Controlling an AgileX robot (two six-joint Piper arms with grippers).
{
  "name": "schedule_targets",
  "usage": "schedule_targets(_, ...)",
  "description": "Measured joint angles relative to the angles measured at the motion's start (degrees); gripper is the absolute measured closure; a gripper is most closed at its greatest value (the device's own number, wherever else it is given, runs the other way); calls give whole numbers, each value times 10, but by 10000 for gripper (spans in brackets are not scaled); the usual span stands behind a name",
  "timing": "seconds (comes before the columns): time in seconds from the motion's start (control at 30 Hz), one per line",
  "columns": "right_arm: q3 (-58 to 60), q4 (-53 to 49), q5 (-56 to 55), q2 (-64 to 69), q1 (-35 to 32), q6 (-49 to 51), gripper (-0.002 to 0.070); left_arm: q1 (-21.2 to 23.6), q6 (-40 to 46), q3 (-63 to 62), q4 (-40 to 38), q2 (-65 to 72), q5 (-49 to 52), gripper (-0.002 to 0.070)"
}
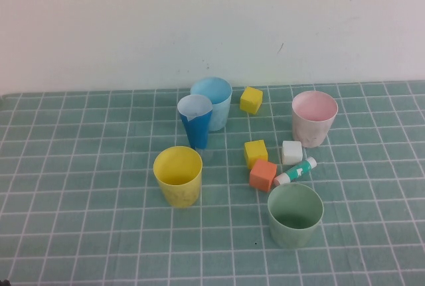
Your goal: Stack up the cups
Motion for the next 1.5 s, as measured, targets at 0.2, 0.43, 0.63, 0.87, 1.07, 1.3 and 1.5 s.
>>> schedule_targets(0.2, 3, -28, -46, 0, 0, 0, 679, 0, 0, 1, 25, 0, -37, 676)
schedule_targets(0.43, 3, -58, -206, 0, 0, 0, 679, 0, 12, 1, 101, 0, -237, 676)
schedule_targets(0.63, 3, -61, -390, 0, 0, -2, 679, 0, 10, 1, 120, 0, -411, 676)
schedule_targets(0.87, 3, -61, -415, 0, 0, -13, 678, 0, 10, 1, 114, 0, -527, 676)
schedule_targets(1.07, -26, -61, -340, 0, 0, -14, 679, 0, 10, 0, 58, 0, -468, 676)
schedule_targets(1.3, -160, -61, -116, 11, 0, -15, 679, 0, 18, -128, 24, 25, -217, 676)
schedule_targets(1.5, -250, -61, 33, 128, 0, -15, 678, 0, -4, -237, 20, 171, -142, 676)
